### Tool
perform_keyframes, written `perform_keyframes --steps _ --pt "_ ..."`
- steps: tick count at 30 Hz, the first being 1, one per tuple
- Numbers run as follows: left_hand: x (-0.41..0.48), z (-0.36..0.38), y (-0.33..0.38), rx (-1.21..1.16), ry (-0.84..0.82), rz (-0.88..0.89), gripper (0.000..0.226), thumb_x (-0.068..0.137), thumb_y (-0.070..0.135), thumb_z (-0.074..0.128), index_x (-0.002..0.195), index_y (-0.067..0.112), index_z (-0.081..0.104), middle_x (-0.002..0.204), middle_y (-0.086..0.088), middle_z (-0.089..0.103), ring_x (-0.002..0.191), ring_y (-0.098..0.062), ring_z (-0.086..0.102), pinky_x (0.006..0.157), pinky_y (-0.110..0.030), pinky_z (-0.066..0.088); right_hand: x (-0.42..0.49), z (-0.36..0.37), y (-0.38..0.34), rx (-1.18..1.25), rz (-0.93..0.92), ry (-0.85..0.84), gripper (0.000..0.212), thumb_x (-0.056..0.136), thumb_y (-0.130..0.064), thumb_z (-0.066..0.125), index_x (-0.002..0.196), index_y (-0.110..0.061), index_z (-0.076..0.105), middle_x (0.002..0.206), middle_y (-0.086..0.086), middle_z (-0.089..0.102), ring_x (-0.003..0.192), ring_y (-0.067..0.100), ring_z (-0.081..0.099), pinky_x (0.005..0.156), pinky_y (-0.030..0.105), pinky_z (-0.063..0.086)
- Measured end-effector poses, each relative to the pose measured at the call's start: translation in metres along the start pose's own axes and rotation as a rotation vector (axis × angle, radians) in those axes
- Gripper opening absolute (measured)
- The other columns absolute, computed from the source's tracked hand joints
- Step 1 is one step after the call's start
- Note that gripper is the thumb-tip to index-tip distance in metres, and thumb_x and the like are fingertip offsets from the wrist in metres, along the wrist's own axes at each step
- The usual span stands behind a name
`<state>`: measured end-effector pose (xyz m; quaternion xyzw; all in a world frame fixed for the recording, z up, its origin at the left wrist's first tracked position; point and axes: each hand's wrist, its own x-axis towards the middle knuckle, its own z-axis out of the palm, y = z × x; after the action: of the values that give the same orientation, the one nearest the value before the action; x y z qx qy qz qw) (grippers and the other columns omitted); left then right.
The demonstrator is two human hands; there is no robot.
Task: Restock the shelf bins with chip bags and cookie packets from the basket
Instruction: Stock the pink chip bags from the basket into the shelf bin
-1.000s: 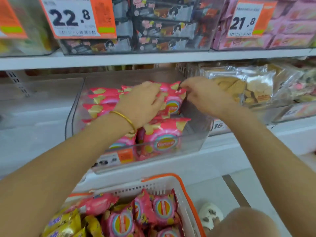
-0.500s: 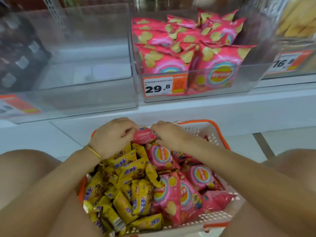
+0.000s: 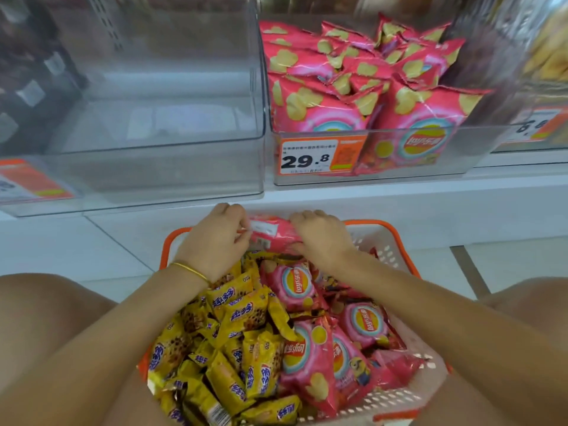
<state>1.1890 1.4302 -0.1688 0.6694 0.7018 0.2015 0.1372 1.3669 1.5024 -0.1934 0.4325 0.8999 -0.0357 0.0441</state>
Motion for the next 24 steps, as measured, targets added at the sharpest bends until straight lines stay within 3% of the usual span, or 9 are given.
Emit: perform_keyframes --steps 4,6,8,11,13,15,18,21,24 --pt "-0.024 0.020 0.035 -0.082 -0.185 0.134 0.057 0.079 0.045 0.069 0.123 0.021 0.041 0.114 0.006 0.036 0.103 -0.007 0.045 0.087 -0.013 0.038 -0.041 -0.042 0.020 0.472 0.295 -0.054 0.035 0.079 -0.037 0.069 0.098 -0.011 0.054 0.092 0.004 0.062 0.090 0.024 0.061 0.066 0.029 0.043" --pt "-0.033 0.033 0.054 -0.084 -0.276 0.191 0.089 0.069 0.056 0.073 0.138 0.022 0.027 0.130 0.003 0.030 0.122 -0.011 0.035 0.104 -0.022 0.034 -0.059 -0.054 0.025 0.809 0.440 -0.114 0.029 0.080 -0.034 0.070 0.089 -0.011 0.056 0.078 0.002 0.063 0.066 0.015 0.065 0.055 0.024 0.048" --pt "-0.033 0.041 0.075 -0.078 -0.268 0.195 0.107 0.062 0.062 0.074 0.144 0.023 0.018 0.137 0.001 0.026 0.129 -0.015 0.029 0.109 -0.030 0.030 -0.073 -0.062 0.029 1.183 0.545 -0.191 0.034 0.084 -0.034 0.067 0.102 -0.005 0.061 0.081 0.012 0.071 0.058 0.016 0.067 0.059 0.026 0.056" --pt "-0.022 0.043 0.102 -0.163 -0.186 0.176 0.100 0.064 0.050 0.078 0.142 0.023 0.022 0.132 -0.001 0.035 0.121 -0.016 0.038 0.102 -0.030 0.036 -0.094 -0.079 0.041 1.447 0.640 -0.268 0.054 0.089 -0.047 0.056 0.115 0.000 0.057 0.091 0.023 0.070 0.066 0.025 0.070 0.063 0.033 0.058" --pt "-0.011 0.037 0.116 -0.343 -0.208 0.071 0.077 0.072 0.029 0.078 0.133 0.018 0.033 0.119 -0.003 0.048 0.108 -0.018 0.053 0.089 -0.029 0.046 -0.109 -0.098 0.054 1.390 0.607 -0.236 0.059 0.092 -0.055 0.042 0.103 0.001 0.059 0.086 0.023 0.069 0.065 0.025 0.068 0.058 0.030 0.056" --pt "0.000 0.026 0.125 -0.585 -0.326 -0.081 0.052 0.077 0.012 0.074 0.119 0.014 0.043 0.104 -0.004 0.059 0.090 -0.017 0.062 0.073 -0.027 0.052 -0.125 -0.116 0.074 1.091 0.528 -0.015 0.061 0.093 -0.055 0.038 0.093 -0.001 0.065 0.077 0.016 0.069 0.060 0.020 0.065 0.056 0.025 0.050" --pt "0.009 0.007 0.134 -0.855 -0.457 -0.150 0.057 0.058 0.026 0.080 0.108 0.014 0.054 0.102 -0.015 0.068 0.085 -0.028 0.067 0.076 -0.038 0.054 -0.136 -0.135 0.100 0.626 0.355 0.343 0.037 0.092 -0.040 0.054 0.092 -0.006 0.068 0.084 0.003 0.066 0.075 0.014 0.057 0.065 0.017 0.040" --pt "0.013 -0.008 0.157 -0.958 -0.537 -0.072 0.067 0.046 0.031 0.076 0.109 0.018 0.059 0.112 -0.020 0.066 0.108 -0.047 0.057 0.093 -0.062 0.042 -0.139 -0.156 0.111 0.801 0.127 0.184 0.043 0.081 -0.040 0.065 0.116 -0.016 0.063 0.104 -0.013 0.063 0.095 -0.002 0.058 0.083 0.011 0.046" --pt "0.026 -0.025 0.184 -0.934 -0.585 -0.005 0.069 0.047 0.029 0.077 0.113 0.022 0.058 0.113 -0.020 0.066 0.107 -0.045 0.058 0.090 -0.062 0.044 -0.136 -0.172 0.125 0.835 0.040 -0.073 0.053 0.070 -0.042 0.071 0.119 -0.026 0.058 0.111 -0.017 0.065 0.100 -0.002 0.062 0.086 0.018 0.052"
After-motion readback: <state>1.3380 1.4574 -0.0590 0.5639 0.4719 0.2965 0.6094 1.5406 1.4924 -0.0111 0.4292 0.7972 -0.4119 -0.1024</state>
